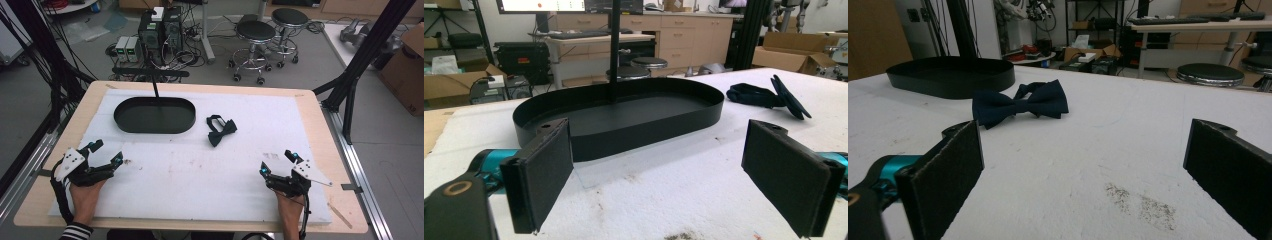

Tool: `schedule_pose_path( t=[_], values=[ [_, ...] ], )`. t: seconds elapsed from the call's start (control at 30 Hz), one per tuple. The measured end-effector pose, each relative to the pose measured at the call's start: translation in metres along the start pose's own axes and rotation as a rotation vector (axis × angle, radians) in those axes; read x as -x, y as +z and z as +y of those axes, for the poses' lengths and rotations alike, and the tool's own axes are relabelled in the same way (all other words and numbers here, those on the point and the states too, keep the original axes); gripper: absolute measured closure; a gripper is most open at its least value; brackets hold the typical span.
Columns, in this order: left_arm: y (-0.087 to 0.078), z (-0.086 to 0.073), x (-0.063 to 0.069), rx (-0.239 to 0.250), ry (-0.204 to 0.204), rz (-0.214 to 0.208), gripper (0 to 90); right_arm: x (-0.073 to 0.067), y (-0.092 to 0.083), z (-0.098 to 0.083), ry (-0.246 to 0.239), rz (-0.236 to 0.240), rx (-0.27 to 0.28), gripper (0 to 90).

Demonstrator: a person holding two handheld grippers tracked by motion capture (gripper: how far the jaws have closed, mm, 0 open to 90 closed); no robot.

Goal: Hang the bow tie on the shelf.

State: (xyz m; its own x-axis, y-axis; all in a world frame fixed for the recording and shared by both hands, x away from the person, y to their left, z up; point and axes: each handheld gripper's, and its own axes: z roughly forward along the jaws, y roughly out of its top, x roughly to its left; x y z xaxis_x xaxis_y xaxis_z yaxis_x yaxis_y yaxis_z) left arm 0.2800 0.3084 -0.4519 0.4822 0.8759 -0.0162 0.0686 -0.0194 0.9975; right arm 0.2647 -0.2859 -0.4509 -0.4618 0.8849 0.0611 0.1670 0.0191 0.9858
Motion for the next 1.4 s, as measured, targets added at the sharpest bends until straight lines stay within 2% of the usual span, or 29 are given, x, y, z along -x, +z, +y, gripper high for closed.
schedule_pose_path(
  t=[0.17, 0.4, 0.67, 0.8, 1.2, 1.33, 1.4],
  values=[
    [0.000, 0.000, 0.000, -0.004, -0.004, 0.004, 13.4, 0.001, 0.000, 0.000, 0.009, 0.004, 0.004, 1.6],
    [0.000, 0.000, -0.001, -0.004, -0.012, 0.011, 13.3, 0.001, 0.000, 0.000, -0.001, 0.002, 0.005, 1.6],
    [0.000, 0.001, -0.004, -0.005, -0.047, 0.016, 13.1, 0.001, 0.000, 0.000, 0.001, 0.000, 0.002, 1.6],
    [0.001, 0.001, -0.004, -0.014, -0.039, 0.013, 13.0, 0.000, 0.000, 0.000, 0.002, -0.001, 0.002, 1.7],
    [0.010, 0.025, 0.000, -0.039, -0.029, -0.030, 12.8, 0.001, 0.000, 0.000, 0.004, 0.002, 0.001, 1.6],
    [0.016, 0.034, 0.003, -0.059, -0.026, -0.056, 12.8, 0.000, 0.000, 0.000, 0.002, -0.001, 0.000, 1.7],
    [0.023, 0.042, 0.006, -0.086, -0.019, -0.086, 12.7, 0.000, 0.000, 0.000, 0.001, -0.002, 0.000, 1.6]
  ],
)
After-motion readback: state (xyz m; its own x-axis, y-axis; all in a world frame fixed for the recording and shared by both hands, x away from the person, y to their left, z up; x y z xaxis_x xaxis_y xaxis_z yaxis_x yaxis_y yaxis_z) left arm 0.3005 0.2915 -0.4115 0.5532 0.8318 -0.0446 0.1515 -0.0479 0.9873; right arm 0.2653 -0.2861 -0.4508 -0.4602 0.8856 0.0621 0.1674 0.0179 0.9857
